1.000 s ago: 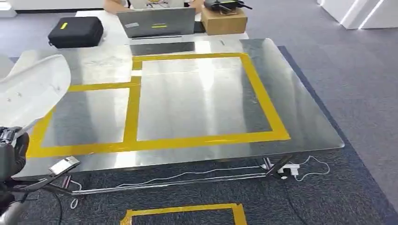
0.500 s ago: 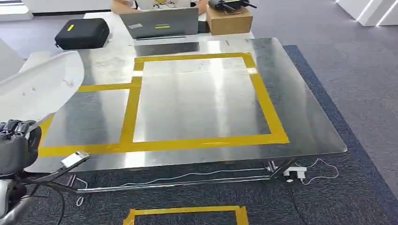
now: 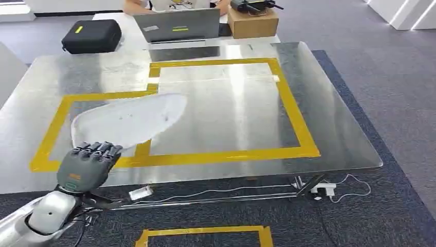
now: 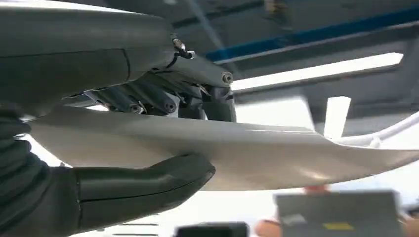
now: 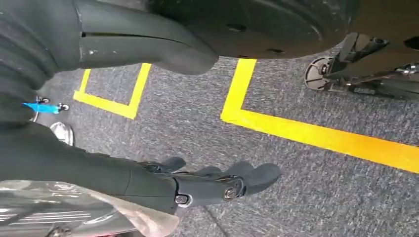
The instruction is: Take the parts from the cabinet and place them on the table.
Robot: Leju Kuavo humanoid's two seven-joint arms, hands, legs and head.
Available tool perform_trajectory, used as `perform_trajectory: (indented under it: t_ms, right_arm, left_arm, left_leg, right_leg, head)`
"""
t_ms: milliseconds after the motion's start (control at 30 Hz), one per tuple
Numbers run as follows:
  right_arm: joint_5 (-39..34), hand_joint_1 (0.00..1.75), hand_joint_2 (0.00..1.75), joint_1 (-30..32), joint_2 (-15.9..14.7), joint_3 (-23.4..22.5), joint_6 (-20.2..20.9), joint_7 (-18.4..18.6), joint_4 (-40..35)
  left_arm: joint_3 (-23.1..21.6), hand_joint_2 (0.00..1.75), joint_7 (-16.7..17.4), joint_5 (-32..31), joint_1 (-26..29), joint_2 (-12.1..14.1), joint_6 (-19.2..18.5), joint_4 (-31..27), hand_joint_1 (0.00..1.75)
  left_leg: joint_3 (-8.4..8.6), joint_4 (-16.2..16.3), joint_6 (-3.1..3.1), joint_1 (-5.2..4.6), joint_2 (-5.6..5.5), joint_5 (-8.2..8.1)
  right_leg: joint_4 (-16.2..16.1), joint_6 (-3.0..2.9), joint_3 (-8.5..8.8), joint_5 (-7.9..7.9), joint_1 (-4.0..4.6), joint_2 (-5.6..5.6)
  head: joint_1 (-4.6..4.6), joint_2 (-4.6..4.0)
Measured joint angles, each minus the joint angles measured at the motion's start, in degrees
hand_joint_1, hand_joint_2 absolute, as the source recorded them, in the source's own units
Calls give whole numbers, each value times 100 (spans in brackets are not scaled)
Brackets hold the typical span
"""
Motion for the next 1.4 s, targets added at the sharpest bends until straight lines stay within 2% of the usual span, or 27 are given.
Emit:
perform_trajectory:
  t_ms: [67, 167, 400, 633, 733, 933, 1133, 1400]
  right_arm:
    - [17, 0, 175, -12, -2, 0, 4, 0, 0]
    - [35, 0, 175, -17, -2, 0, 15, 0, 0]
    - [48, 0, 175, -30, -2, 0, 17, 0, 0]
    - [72, 0, 175, -31, -4, 0, 17, 4, 2]
    - [76, 0, 175, -29, -9, 0, 20, 4, 2]
    - [63, 0, 175, -30, -9, 0, 22, 4, 2]
    - [55, 0, 175, -33, -9, 0, 22, 4, 0]
    - [9, 0, 175, -32, -9, 0, 37, 7, 0]
  left_arm:
    - [63, 175, -349, 2, 13, -133, 0, 267, 175]
    - [164, 175, -487, 7, -41, -337, -13, 728, 175]
    - [254, 175, -513, 7, -62, -585, -20, 1300, 175]
    - [245, 175, -469, 74, -164, -638, -11, 1662, 175]
    - [284, 175, -563, 17, -238, -668, -11, 1909, 175]
    - [516, 175, -283, 4, -472, -800, -9, 2841, 175]
    - [839, 175, -161, 4, -535, -802, -44, 3171, 175]
    - [1296, 175, 51, 2, -535, -686, -326, 3464, 175]
  left_leg:
    - [0, 3, 4, -1, 0, -3]
    - [0, 11, 8, -1, 0, -5]
    - [0, 14, 9, -1, 0, -6]
    - [0, 14, 10, 0, 1, -6]
    - [0, 14, 10, 0, 0, -6]
    - [0, 14, 10, 0, 1, -6]
    - [-1, 14, 10, 0, 1, -7]
    - [0, 13, 8, 0, 1, -8]
  right_leg:
    - [-5, 3, 2, 2, -1, 4]
    - [-7, 5, 5, 3, -2, 1]
    - [-7, 6, 4, 3, -1, 5]
    - [-7, 5, 4, 3, 0, 5]
    - [-7, 5, 5, 3, 0, 1]
    - [-7, 5, 5, 4, 0, 5]
    - [-6, 6, 7, 3, 0, 6]
    - [-6, 6, 7, 2, 0, 3]
  head:
    - [0, 0]
    - [-2, 0]
    - [-2, 0]
    - [-4, 0]
    - [0, 0]
    - [-2, 0]
    - [-2, 0]
    - [-2, 0]
